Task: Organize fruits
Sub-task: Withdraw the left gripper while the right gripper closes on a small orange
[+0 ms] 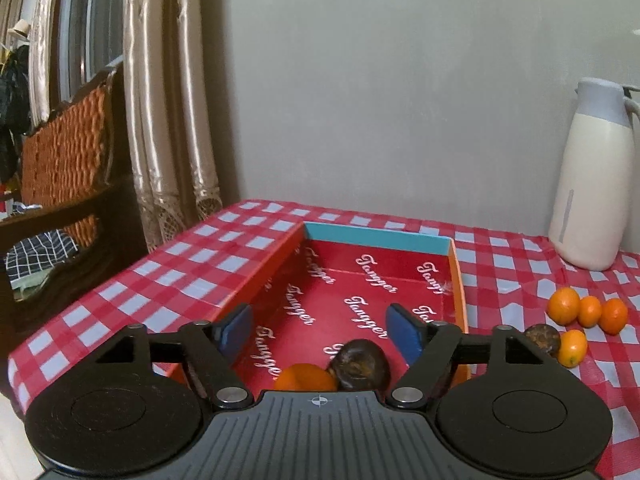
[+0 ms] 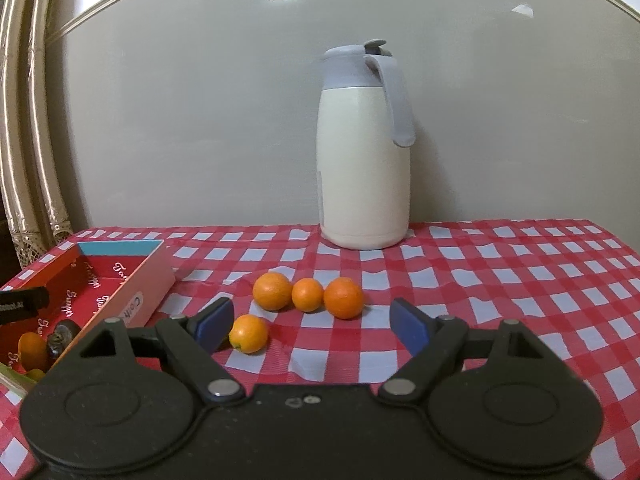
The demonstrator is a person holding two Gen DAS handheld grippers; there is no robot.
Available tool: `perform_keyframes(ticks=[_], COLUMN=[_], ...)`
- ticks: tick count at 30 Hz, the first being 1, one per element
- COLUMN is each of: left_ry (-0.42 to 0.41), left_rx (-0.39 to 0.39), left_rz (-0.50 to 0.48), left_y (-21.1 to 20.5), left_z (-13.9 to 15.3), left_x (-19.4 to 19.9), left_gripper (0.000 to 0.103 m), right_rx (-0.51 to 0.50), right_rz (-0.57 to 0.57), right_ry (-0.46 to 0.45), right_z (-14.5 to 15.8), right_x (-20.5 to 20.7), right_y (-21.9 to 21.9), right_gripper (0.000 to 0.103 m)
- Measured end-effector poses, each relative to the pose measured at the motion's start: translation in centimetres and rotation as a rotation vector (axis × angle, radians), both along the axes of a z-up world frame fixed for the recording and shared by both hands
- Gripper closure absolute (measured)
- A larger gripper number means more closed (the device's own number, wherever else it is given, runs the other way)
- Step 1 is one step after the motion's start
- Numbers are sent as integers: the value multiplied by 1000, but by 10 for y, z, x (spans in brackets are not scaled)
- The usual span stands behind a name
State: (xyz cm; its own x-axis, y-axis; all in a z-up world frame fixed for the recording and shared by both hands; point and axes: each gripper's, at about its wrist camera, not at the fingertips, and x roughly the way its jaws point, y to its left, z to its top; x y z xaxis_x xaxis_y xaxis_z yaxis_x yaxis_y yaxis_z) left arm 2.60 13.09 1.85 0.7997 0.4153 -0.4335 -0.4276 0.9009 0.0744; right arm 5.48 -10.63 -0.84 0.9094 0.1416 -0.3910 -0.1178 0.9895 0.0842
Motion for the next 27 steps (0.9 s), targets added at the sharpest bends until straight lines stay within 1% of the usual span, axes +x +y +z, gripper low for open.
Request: perform_keyframes(ticks=[2, 6, 8, 12, 16, 18, 20, 21, 23, 26, 27], left_ry=[-4, -14, -20, -34, -51, -57, -57, -54, -51, -53, -53], left_rx=[3, 11, 13, 22, 28, 39, 43, 40, 33, 29, 29], left_rz=[9, 26, 36, 56, 76, 87, 96, 100, 106, 117, 119], left_y=[4, 13, 17, 24, 31, 34, 38, 40, 45, 50, 51], left_z=[1, 3, 3, 3, 3, 3, 2, 2, 1, 1, 0], left_x=[-6, -18, -23, -31, -35, -38, -38, -39, -39, -42, -42], left_gripper=[21, 16, 12, 10, 9, 8, 8, 8, 8, 8, 8], right_rx=[3, 1, -3, 2, 11, 20, 28, 31, 33, 38, 35], right_rz=[10, 33, 46, 78, 102, 115, 130, 136, 145, 148, 144], right_ry=[3, -2, 0, 7, 20, 35, 47, 53, 63, 80, 85], right_z=[0, -1, -2, -4, -7, -9, -11, -12, -13, -15, -17], right_x=[1, 1, 1, 3, 6, 9, 12, 13, 16, 19, 20], right_y=[3, 11, 16, 26, 35, 40, 43, 45, 48, 51, 52], right_gripper=[18, 18, 18, 19, 23, 27, 38, 41, 52, 62, 63])
